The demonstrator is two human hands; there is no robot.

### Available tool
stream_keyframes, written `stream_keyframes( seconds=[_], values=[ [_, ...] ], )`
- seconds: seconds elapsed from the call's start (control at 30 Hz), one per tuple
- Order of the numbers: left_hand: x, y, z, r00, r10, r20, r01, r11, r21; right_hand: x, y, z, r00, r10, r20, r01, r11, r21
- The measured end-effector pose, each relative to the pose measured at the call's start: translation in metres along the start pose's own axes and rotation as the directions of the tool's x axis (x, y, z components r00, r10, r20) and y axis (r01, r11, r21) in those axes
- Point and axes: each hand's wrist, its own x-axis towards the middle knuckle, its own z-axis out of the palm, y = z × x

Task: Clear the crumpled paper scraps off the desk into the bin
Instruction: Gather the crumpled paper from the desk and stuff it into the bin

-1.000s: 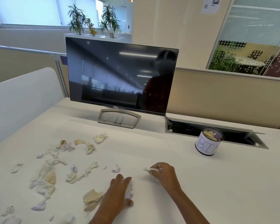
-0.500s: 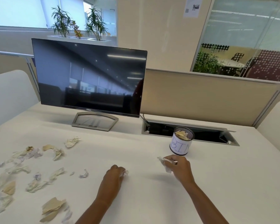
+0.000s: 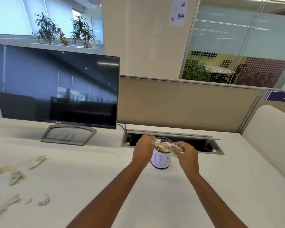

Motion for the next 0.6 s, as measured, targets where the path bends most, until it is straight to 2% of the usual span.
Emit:
stream_keyframes(
  seconds=[0.23,0.3,0.5,0.6],
  values=[
    [0.03,0.009,0.035,0.999,0.023,0.038,-0.03,0.978,0.206,0.035,0.001,0.015,1.0,-0.016,-0.006,0.015,0.998,-0.053],
    [0.032,0.007,0.043,1.0,0.016,0.027,-0.02,0.985,0.169,0.04,0.003,0.022,0.999,-0.035,0.008,0.036,0.992,-0.12],
    [0.023,-0.008,0.056,0.992,-0.019,0.127,0.039,0.987,-0.158,0.031,0.015,0.041,0.963,-0.012,0.27,0.102,0.942,-0.32],
    [0.019,-0.02,0.058,0.98,0.042,0.195,-0.032,0.998,-0.056,0.022,0.027,0.043,0.908,-0.023,0.417,0.272,0.791,-0.548]
  ],
)
